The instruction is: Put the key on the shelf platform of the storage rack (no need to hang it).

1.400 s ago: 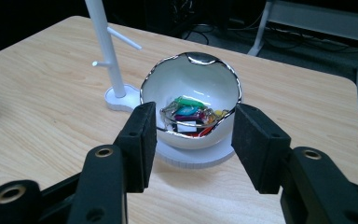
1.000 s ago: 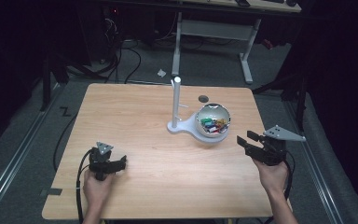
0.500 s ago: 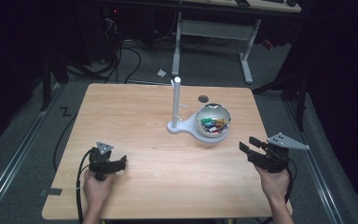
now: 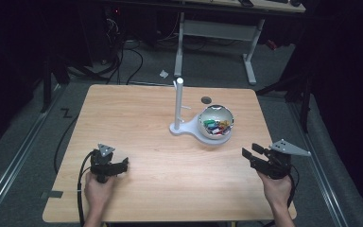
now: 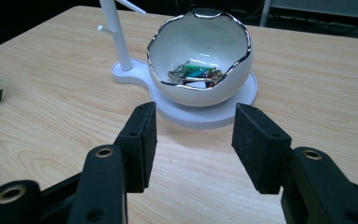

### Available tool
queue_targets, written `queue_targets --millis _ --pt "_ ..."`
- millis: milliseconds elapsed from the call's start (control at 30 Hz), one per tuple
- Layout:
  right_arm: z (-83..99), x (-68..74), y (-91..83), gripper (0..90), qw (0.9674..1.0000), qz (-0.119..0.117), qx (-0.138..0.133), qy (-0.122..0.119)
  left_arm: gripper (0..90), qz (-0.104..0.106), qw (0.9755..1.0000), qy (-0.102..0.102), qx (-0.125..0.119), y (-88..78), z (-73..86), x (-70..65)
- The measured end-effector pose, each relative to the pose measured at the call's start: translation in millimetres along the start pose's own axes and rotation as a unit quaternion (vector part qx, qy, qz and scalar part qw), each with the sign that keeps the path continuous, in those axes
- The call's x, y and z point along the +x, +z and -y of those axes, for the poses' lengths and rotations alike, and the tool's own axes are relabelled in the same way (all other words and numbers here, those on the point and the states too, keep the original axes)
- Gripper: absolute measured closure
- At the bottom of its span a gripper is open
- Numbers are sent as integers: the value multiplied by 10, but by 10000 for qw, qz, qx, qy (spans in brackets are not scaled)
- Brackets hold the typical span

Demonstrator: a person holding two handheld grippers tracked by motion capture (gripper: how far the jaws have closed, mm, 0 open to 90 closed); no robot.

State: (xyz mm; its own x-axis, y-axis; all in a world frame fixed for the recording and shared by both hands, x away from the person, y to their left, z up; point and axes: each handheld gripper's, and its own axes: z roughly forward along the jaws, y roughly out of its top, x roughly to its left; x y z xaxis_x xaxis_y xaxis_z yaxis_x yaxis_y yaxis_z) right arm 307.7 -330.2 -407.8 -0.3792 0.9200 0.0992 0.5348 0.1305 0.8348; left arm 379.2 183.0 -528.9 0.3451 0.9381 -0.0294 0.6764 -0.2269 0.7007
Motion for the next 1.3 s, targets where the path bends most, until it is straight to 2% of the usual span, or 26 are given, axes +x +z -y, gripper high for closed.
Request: queue_targets --millis 300,667,1300 --pt "65 1 64 504 10000 -23 46 39 169 -2 10000 1 -3 1 0 0" --pt "187 79 339 507 9996 -124 260 55 169 -1 10000 0 -5 2 0 0" --pt "271 51 519 510 9991 -121 347 234 169 -1 10000 -1 -4 1 0 -1"
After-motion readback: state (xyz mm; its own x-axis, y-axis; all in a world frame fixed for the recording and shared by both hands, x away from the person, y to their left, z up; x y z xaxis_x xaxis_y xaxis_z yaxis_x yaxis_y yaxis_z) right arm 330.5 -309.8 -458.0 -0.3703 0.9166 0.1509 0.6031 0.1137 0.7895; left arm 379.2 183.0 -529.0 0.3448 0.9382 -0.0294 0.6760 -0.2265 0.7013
